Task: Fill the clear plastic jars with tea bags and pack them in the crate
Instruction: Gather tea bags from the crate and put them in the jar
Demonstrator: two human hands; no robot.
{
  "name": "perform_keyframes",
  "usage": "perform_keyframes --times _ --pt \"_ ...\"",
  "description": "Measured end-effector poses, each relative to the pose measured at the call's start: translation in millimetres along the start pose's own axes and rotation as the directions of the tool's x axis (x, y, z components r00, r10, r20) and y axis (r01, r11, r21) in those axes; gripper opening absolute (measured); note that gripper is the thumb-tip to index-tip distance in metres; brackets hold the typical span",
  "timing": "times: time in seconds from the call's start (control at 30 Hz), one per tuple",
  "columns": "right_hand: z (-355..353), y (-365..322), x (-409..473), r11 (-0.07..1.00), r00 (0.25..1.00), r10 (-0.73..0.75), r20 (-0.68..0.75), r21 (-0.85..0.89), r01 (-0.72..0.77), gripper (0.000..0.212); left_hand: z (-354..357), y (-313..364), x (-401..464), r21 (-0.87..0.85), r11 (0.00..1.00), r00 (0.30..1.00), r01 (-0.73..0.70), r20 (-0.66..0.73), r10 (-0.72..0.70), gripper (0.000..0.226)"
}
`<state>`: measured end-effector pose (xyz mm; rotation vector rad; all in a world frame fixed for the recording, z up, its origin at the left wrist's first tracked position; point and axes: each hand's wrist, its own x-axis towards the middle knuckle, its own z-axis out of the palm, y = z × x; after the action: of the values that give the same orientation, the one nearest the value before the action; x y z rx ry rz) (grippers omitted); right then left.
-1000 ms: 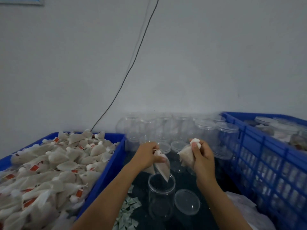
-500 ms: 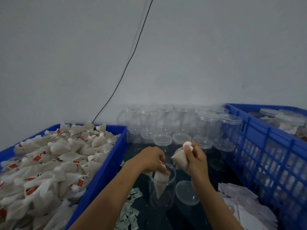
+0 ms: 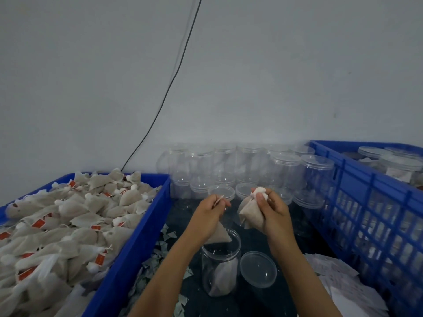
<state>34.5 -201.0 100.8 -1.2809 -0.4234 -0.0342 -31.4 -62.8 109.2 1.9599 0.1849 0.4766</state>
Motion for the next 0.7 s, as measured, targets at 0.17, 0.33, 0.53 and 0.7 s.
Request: perform_keyframes --times 0.17,0.33,0.53,0.7 --pt "1 -4 10 0.993 0.975 0.086 0.205 -0.103 -0.066 0.010 1 -17 -11 0.157 0.987 0.979 -0.046 0.203 0.013 0.016" --pt "6 -6 7 0.993 0.929 0.109 0.353 -0.076 -0.088 0.017 -20 -14 -11 0.242 0.956 0.985 -0.169 0.007 0.172 0.016" --pt "13 6 0 0.990 0.876 0.125 0.466 -0.121 -0.077 0.018 -32 -27 -12 0.068 0.984 0.965 -0.166 0.216 0.148 0.023" --pt "11 13 0 0.979 0.825 0.167 0.540 -0.192 -0.072 0.014 -26 -36 -16 0.061 0.988 0.979 -0.144 0.153 0.134 0.029"
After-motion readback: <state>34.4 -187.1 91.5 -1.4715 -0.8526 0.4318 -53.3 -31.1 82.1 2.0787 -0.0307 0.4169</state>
